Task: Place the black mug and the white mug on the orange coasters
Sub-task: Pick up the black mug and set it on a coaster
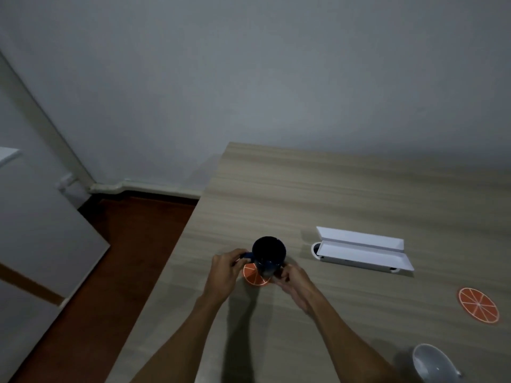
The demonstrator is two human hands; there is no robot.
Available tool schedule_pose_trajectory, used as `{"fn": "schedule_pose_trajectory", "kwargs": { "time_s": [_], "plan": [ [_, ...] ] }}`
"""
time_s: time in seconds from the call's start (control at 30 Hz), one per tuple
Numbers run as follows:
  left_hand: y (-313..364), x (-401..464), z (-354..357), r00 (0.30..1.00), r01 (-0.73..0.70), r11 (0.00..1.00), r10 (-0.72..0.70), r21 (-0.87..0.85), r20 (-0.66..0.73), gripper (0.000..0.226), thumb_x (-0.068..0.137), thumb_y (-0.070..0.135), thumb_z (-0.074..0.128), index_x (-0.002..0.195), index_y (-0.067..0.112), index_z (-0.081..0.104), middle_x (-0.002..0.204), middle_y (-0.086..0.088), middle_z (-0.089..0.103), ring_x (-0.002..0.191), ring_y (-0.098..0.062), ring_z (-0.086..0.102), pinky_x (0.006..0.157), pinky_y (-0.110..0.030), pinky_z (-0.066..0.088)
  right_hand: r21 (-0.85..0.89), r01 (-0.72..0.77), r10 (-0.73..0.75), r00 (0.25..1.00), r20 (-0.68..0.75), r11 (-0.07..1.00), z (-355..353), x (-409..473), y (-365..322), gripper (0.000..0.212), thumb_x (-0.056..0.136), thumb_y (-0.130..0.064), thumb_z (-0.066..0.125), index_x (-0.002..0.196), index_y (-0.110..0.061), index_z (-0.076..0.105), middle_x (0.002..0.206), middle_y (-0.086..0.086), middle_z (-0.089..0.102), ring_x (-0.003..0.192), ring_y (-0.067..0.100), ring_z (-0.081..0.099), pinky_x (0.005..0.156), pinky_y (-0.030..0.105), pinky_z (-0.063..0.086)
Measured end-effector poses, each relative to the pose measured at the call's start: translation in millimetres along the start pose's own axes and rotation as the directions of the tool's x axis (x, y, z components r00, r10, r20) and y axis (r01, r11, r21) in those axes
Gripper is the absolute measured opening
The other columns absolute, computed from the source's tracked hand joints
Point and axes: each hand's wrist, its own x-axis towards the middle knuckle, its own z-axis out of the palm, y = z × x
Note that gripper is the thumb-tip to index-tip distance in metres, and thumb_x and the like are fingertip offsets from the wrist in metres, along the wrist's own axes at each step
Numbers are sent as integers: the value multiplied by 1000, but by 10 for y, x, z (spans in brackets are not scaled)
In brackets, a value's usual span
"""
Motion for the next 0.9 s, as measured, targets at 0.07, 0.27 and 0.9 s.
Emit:
{"fn": "schedule_pose_trajectory", "kwargs": {
  "time_s": [0.07, 0.27, 0.9],
  "plan": [
    [-181, 101, 35, 1000, -5, 1000, 5, 0, 13, 22, 92, 12, 64, 113, 14, 71, 100, 1, 77, 90, -4, 72, 85, -27, 61, -24, -14, 14, 999, -37, 1000, 61, 150, 31, 35, 78, 14, 29, 74, -9, 56, 89, 10, 63, 84, 21, 61, 77, 30, 52],
    [-559, 218, 77, 998, 28, 998, -25, -53, 58, 22, 93, 13, 63, 113, 16, 71, 100, 2, 77, 93, -5, 71, 88, -31, 60, -145, -21, 8, 996, -85, 989, 175, 429, 165, 41, 81, 13, 34, 59, -16, 52, 77, 7, 61, 78, 15, 57, 73, 28, 50],
    [-19, 210, -447, 988, 77, 965, -107, 252, 108, 56, 90, 34, 62, 141, 23, 41, 140, -3, 51, 126, -19, 50, 103, -40, 45, -658, 237, -310, 951, 5, 715, -137, -80, -403, 42, 93, -18, 49, 135, -20, 52, 139, 10, 54, 126, 22, 52, 101, 32, 41]
  ]
}}
